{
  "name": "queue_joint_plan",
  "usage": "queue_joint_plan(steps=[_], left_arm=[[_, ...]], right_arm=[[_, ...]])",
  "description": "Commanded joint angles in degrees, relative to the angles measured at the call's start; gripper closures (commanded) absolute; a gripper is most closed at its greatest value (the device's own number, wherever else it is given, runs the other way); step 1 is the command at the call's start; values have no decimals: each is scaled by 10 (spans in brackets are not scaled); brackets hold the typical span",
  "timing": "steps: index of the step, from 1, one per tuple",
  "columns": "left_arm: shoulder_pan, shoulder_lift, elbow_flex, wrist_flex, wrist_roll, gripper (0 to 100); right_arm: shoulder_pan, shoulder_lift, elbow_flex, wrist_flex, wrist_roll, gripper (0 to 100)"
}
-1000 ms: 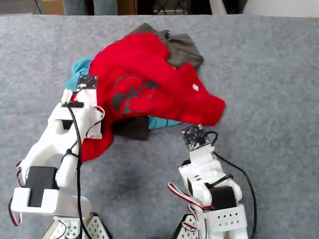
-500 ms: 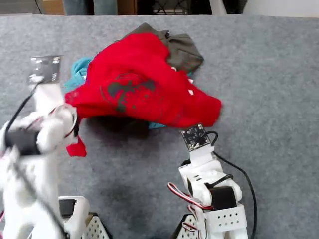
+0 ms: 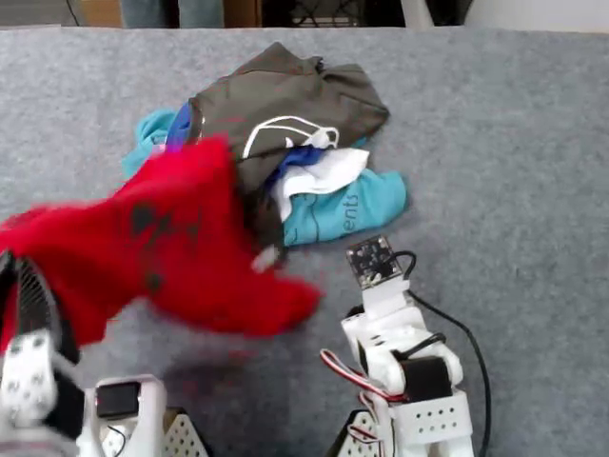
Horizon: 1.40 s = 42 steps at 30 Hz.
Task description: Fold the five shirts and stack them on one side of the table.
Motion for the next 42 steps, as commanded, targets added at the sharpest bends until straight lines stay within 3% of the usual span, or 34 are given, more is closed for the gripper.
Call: queue_joint_plan(steps=[1,4,9,13,17,21,26,29,32,35,42], left_arm=[[-27,-25,-26,2,-3,972],[-29,-55,24,1,4,971],[-26,-69,255,-6,46,970],[51,-74,473,-98,27,966],[140,-69,584,-111,-73,829],[145,-72,644,-110,-75,726],[144,-74,655,-113,-69,721],[100,-68,612,-130,-34,717],[45,-45,560,-206,-2,718],[12,19,531,-295,27,718],[116,312,408,-371,30,717]], right_arm=[[-5,-44,-4,2,-4,983],[-5,-44,-4,2,-4,983],[-5,-44,-4,2,-4,983],[-5,-44,-4,2,-4,983],[-5,-44,-4,2,-4,983],[-8,-44,-4,2,-4,982],[-9,-44,-4,2,-4,982],[-15,-44,-4,2,-4,983],[-17,-43,-4,1,-4,982],[-3,-43,-7,-83,-9,983],[65,-44,-3,-72,-13,982]])
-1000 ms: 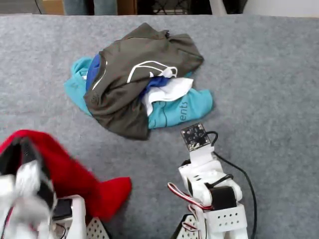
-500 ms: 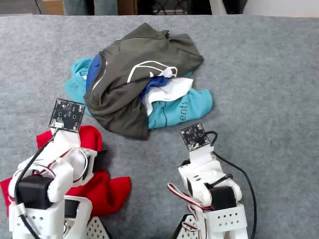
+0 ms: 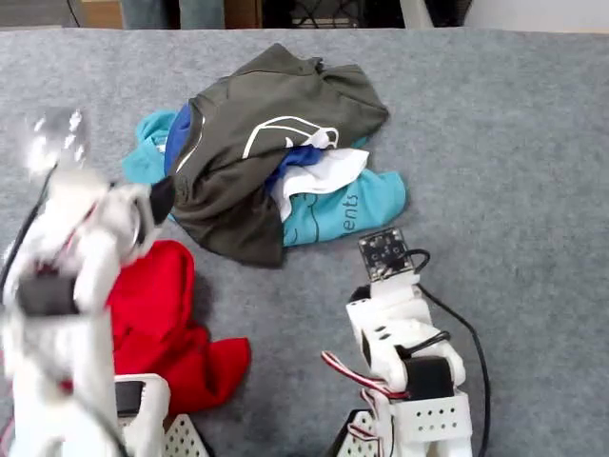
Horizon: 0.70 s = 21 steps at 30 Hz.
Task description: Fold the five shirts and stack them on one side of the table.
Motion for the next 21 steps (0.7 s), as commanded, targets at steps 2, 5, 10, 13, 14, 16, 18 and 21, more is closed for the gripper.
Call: queue_joint_plan(steps=[2,5,10,13,14,16,18,21], left_arm=[[78,208,-137,-22,5,717],[116,343,-230,-22,6,717],[143,560,-385,-28,28,716],[145,699,-481,-29,67,699],[145,743,-515,-22,77,698],[145,828,-586,0,87,696],[145,912,-654,26,91,697],[145,1014,-767,95,88,699]], right_arm=[[19,-39,-3,5,-4,981],[20,-39,-3,3,-4,980],[21,-39,-3,3,-4,980],[21,-38,-3,7,-4,982],[21,-38,-3,7,-4,982],[21,-38,-3,7,-4,982],[21,-38,-3,7,-4,982],[21,-38,-3,7,-4,983]])
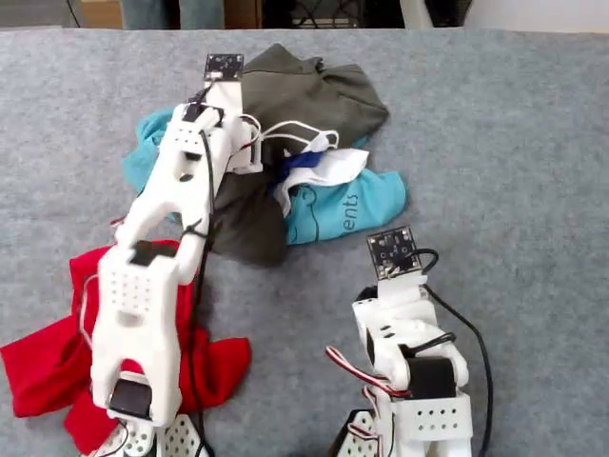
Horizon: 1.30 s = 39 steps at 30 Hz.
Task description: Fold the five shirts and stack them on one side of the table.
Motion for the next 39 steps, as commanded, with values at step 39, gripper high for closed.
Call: queue_joint_plan(steps=[39], left_arm=[[-545,-35,-606,302,-58,971]], right_arm=[[5,-38,-3,62,-4,983]])
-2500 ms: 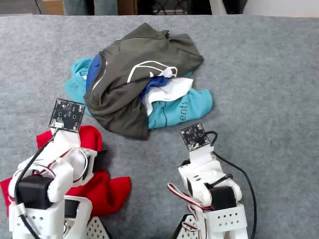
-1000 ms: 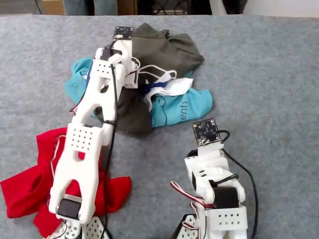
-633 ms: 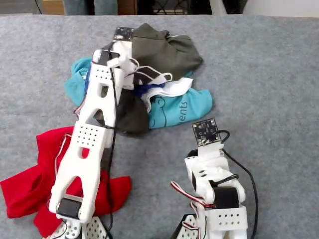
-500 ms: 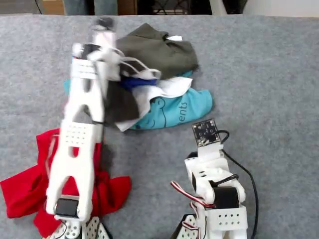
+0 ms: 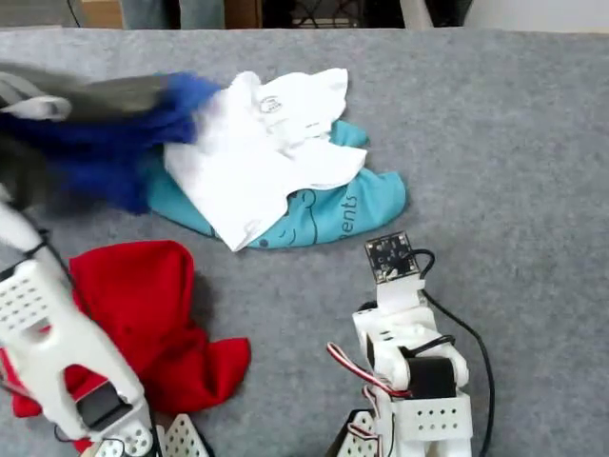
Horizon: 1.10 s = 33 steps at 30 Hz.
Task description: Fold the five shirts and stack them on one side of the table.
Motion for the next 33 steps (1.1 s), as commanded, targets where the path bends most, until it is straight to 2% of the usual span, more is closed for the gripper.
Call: queue_joint_plan(steps=[1,5,11,18,20,24,27,30,33], left_arm=[[-52,-7,-21,-13,-1,971],[-63,61,-21,-17,12,962],[0,91,-25,0,16,720],[141,-13,0,1,16,710],[192,-40,64,2,28,705],[277,-90,317,1,70,616],[337,-106,474,-17,76,610],[378,-106,598,-100,94,610],[357,-105,688,-224,163,615]], right_arm=[[5,-38,-3,3,-4,983],[5,-38,-3,3,-4,983],[4,-38,-3,3,-4,983],[4,-38,-3,3,-4,983],[4,-38,-3,3,-4,983],[4,-38,-3,-3,-4,983],[4,-38,-3,-4,-4,983],[4,-38,-3,-3,-4,983],[4,-38,-3,-3,-4,983]])
